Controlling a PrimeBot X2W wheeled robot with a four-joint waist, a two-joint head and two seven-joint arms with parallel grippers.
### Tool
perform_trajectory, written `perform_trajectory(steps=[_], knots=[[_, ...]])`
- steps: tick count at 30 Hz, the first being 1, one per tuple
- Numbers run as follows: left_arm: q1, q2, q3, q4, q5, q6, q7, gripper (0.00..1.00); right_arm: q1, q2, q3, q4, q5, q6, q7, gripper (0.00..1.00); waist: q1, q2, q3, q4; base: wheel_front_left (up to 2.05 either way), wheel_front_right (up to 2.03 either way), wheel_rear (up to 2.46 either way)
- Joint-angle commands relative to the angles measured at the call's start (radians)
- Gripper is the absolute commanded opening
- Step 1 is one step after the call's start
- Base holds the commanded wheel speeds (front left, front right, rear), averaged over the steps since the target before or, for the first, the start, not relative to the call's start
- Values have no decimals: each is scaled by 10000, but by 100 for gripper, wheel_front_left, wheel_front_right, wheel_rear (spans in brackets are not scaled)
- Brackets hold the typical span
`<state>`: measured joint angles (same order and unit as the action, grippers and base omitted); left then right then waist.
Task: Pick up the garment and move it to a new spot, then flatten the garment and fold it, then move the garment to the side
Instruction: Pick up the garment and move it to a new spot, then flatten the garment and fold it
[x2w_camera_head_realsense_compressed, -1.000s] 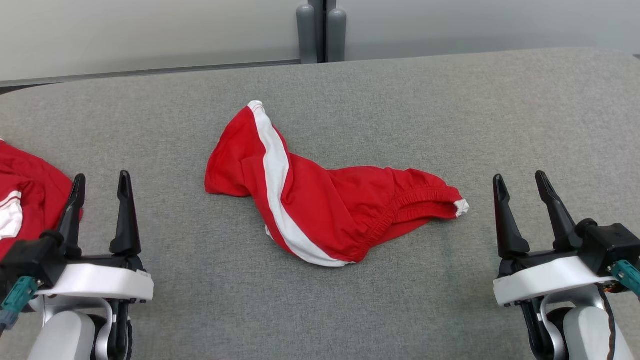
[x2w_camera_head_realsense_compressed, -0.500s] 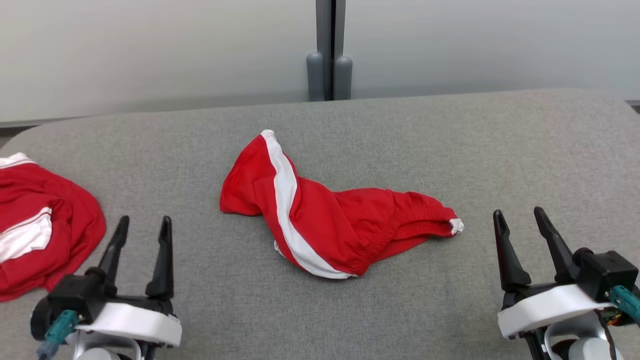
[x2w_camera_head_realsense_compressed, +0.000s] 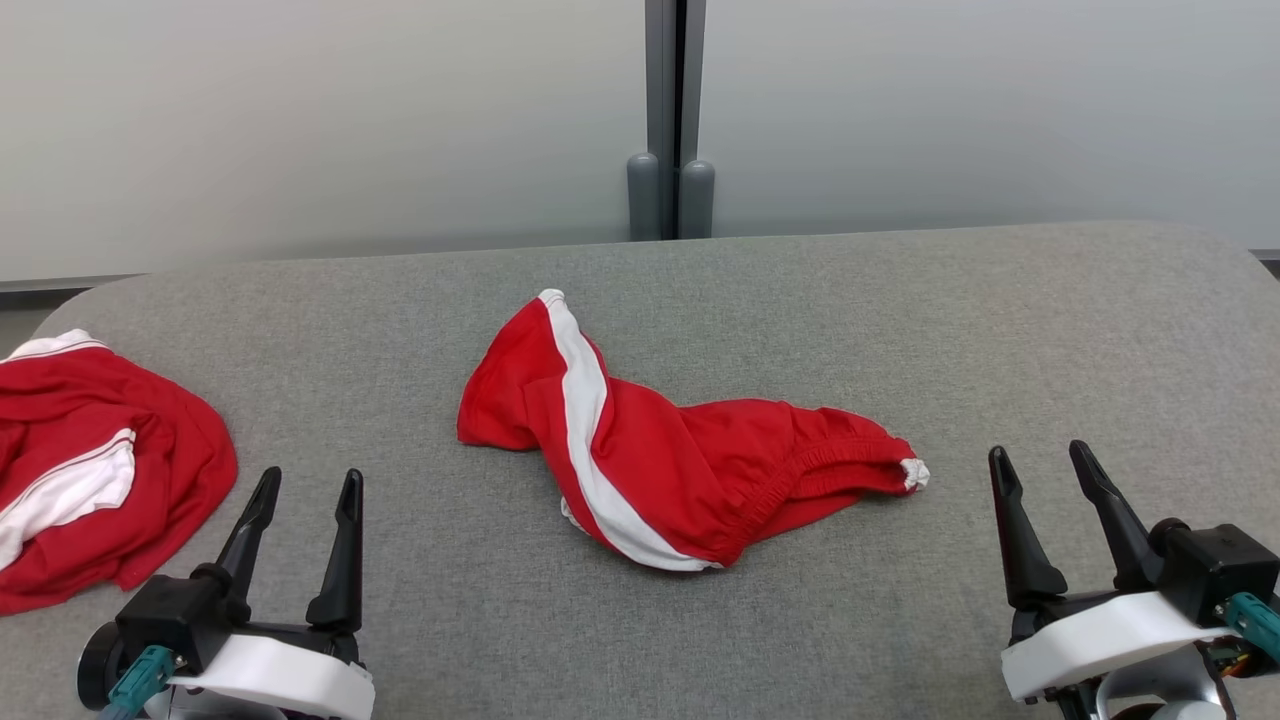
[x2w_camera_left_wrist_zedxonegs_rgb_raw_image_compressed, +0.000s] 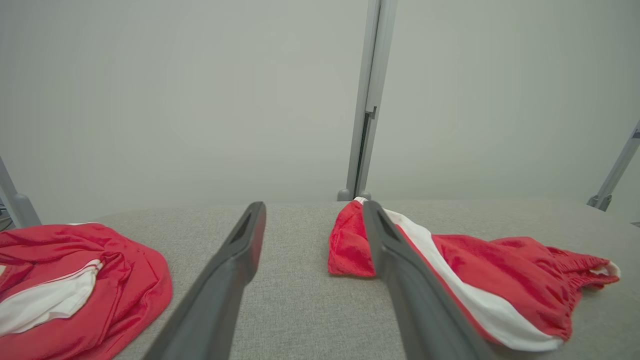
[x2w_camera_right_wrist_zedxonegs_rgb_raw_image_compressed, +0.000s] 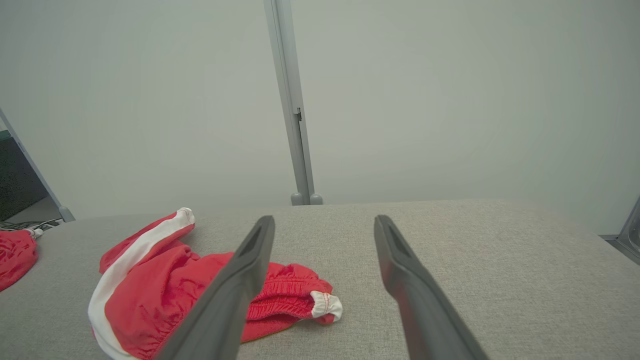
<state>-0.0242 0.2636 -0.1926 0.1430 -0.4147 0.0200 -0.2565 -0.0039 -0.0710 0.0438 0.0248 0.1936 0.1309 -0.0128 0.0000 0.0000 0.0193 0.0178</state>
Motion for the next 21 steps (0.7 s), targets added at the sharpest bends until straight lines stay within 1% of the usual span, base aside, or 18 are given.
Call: perform_trajectory(steps=[1,12,15,18,21], knots=[[-55,-3,3,-23,-14,58,-17,100,18,-20,-20,-13,44,-1,26,100,0,0,11,20,0,0,0],[-302,-21,-43,-264,-16,192,-4,100,-147,-49,52,-3,-20,-3,42,100,0,0,231,166,0,0,0],[-408,-65,-34,-380,-14,262,-2,100,-212,-75,260,73,1,-1,135,100,0,0,398,302,0,0,0],[-638,-111,-49,-458,-28,217,-20,100,-332,-123,1020,357,73,-1,299,100,0,0,681,497,0,0,0],[-917,-231,-119,-406,6,157,-39,100,-466,-163,1968,937,265,-3,434,100,0,0,989,809,0,0,0]])
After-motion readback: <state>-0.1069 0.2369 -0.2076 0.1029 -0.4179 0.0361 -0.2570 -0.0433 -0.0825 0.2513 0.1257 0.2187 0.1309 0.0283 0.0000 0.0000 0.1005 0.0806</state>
